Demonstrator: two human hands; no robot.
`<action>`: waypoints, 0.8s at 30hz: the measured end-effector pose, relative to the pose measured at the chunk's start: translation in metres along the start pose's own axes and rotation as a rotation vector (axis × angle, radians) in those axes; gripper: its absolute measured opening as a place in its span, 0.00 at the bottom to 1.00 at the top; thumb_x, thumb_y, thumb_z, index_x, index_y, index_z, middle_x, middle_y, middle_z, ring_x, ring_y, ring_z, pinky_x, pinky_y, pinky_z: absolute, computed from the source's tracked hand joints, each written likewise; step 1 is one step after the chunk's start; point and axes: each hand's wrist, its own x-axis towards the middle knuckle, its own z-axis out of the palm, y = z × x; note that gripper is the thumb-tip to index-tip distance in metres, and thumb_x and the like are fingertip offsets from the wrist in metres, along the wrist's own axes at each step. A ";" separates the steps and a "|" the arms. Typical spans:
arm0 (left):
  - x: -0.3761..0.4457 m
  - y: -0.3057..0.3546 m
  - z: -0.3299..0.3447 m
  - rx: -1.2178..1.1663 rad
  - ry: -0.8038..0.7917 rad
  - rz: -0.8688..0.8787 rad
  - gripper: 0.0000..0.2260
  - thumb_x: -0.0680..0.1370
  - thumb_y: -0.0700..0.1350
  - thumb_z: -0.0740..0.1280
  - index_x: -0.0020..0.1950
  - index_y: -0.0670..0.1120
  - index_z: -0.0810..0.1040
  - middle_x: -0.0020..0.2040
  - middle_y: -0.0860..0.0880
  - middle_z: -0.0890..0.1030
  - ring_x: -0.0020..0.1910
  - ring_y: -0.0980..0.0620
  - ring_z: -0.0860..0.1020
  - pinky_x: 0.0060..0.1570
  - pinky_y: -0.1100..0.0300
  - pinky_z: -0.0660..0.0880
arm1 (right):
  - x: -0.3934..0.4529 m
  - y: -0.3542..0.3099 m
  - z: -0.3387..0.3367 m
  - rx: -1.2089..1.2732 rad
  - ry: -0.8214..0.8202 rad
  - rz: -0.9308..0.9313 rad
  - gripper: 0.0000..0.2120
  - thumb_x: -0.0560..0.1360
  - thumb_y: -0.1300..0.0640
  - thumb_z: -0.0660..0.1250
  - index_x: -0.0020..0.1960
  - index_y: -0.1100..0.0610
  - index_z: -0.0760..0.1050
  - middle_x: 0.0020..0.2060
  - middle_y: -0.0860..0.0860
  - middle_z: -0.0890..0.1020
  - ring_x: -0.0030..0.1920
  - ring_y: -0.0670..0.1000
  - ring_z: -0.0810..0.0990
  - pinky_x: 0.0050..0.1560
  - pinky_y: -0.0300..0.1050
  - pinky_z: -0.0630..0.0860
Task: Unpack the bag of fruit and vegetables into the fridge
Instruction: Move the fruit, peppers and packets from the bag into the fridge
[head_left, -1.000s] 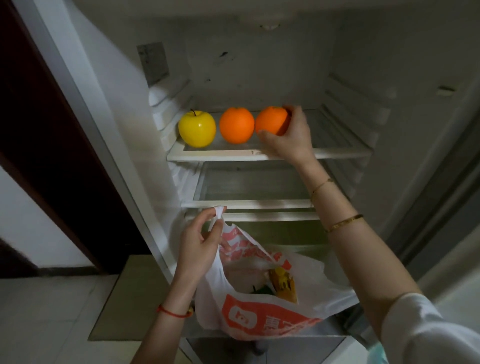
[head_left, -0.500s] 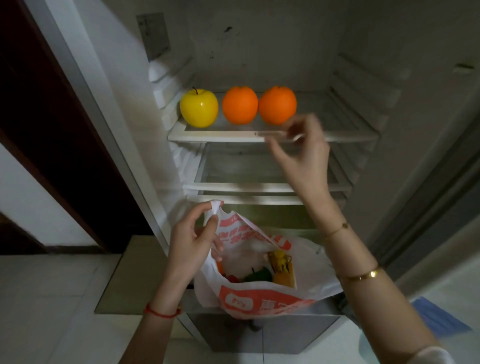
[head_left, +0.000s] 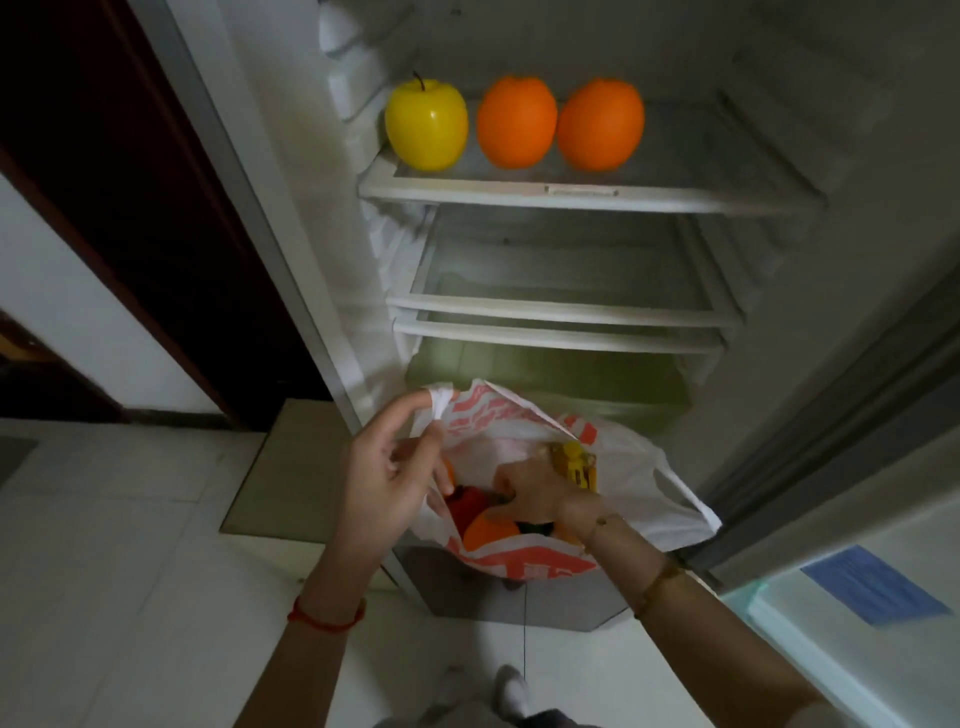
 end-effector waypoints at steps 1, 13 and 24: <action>-0.001 -0.001 0.000 -0.007 -0.001 -0.006 0.13 0.80 0.34 0.63 0.57 0.50 0.77 0.28 0.36 0.77 0.23 0.40 0.77 0.23 0.59 0.77 | 0.003 0.002 0.008 0.004 -0.028 0.012 0.19 0.74 0.37 0.65 0.55 0.50 0.71 0.54 0.50 0.78 0.52 0.51 0.76 0.52 0.44 0.74; -0.001 -0.005 0.001 -0.023 -0.026 -0.030 0.11 0.80 0.36 0.63 0.62 0.44 0.76 0.28 0.36 0.77 0.25 0.38 0.78 0.25 0.57 0.77 | 0.016 -0.003 0.047 -0.502 0.156 -0.023 0.20 0.83 0.51 0.56 0.70 0.60 0.67 0.69 0.61 0.70 0.69 0.61 0.69 0.71 0.55 0.66; 0.025 0.004 0.003 0.035 -0.046 -0.015 0.13 0.81 0.40 0.64 0.64 0.48 0.76 0.37 0.46 0.82 0.29 0.47 0.82 0.27 0.51 0.80 | -0.057 -0.009 -0.047 0.783 0.435 -0.381 0.35 0.67 0.58 0.78 0.68 0.46 0.64 0.65 0.44 0.69 0.63 0.47 0.73 0.57 0.46 0.79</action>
